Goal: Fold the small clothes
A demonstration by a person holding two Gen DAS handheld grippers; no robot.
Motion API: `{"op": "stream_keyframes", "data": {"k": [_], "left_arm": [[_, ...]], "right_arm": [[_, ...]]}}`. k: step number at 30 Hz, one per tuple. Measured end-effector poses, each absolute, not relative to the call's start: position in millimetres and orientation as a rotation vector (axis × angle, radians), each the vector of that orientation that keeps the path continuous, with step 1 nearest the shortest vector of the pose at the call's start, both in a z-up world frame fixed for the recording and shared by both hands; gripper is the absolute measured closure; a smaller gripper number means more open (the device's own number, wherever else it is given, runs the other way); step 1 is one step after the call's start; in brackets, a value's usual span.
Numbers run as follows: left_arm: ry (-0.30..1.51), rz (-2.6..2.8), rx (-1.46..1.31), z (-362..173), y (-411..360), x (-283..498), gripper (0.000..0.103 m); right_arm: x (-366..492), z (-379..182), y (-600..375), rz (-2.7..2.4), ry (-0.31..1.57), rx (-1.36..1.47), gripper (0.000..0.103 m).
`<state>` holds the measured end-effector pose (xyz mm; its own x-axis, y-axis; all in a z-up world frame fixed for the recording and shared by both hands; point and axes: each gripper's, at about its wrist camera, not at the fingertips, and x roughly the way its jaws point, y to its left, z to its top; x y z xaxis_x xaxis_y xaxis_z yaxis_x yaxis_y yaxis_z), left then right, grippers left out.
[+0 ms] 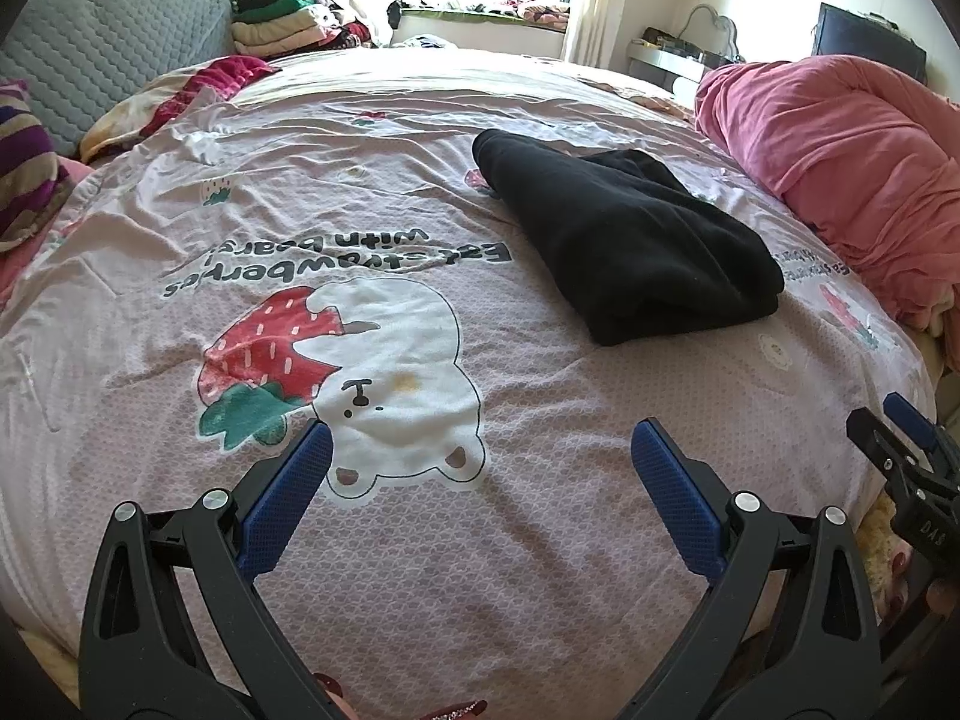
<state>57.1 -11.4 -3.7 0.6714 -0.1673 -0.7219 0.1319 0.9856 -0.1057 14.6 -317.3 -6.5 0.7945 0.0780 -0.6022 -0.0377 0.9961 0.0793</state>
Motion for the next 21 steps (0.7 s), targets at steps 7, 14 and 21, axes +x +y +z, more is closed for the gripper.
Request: {"op": "stream_keyframes", "data": {"k": [7,14,21], "left_arm": [[0.834,-0.16,-0.031,-7,-12,57,0.009],[0.889,-0.121,-0.08,-12,12,62,0.009],[0.883,0.11,-0.229,21,153,78,0.009]], "right_arm": [[12,-8,-325,0.028,0.654,0.074,0.005],[-1,-5,-394,-0.174,0.662,0.16,0.005],[-44,-6,-574,-0.683,0.683,0.299,0.005]]}}
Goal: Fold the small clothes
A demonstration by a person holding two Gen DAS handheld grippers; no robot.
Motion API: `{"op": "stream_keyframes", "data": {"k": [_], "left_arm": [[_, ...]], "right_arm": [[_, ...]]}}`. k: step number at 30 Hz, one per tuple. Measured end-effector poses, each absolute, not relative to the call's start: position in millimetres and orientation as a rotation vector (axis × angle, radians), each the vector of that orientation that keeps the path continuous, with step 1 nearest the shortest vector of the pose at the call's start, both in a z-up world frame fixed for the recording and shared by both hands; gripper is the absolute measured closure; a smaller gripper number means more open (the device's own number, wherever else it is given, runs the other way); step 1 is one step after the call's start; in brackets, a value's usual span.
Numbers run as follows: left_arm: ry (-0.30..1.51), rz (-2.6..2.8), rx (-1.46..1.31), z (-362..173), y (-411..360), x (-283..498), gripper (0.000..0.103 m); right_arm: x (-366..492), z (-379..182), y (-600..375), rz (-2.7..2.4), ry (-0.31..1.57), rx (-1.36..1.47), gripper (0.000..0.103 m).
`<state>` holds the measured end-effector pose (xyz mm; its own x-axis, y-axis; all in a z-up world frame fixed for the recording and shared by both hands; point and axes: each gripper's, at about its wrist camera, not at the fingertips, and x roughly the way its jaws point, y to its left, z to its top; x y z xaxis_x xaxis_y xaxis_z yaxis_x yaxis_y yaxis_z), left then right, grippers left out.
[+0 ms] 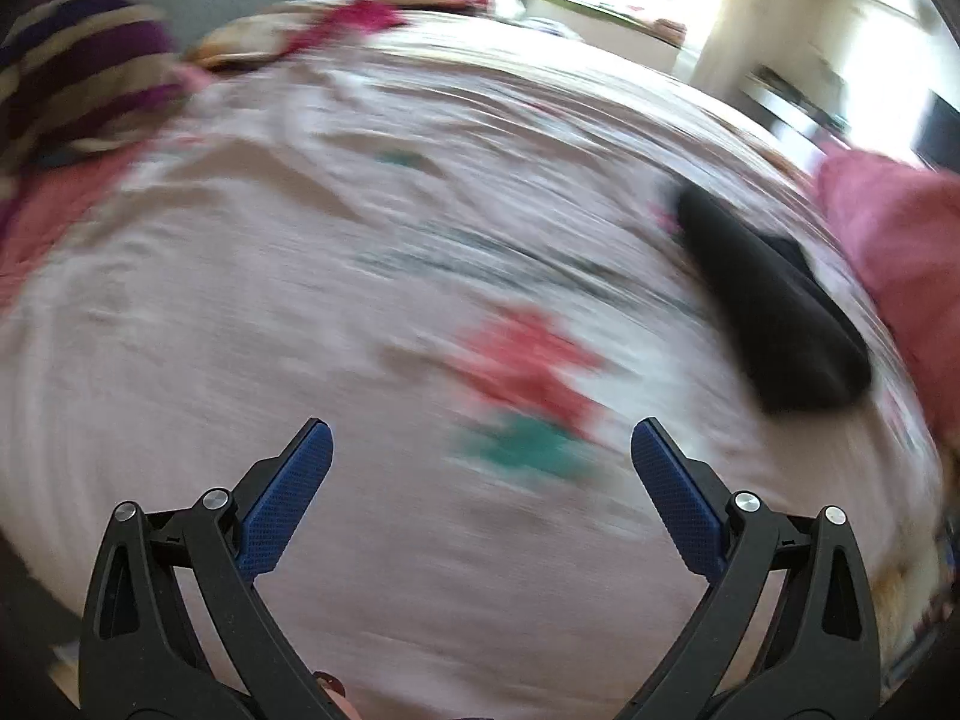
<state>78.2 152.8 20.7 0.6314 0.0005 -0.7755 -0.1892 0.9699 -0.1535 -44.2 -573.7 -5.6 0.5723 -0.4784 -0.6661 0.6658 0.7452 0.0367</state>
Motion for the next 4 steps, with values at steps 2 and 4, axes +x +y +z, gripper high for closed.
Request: {"op": "stream_keyframes", "data": {"k": [2,4], "left_arm": [[0.861,0.225,-0.236,30,201,82,0.009],[0.855,0.35,-0.228,36,260,89,0.009]], "right_arm": [[-62,-12,-633,-0.855,0.688,0.343,0.005],[-76,-22,-686,-0.988,0.725,0.391,0.005]]}}
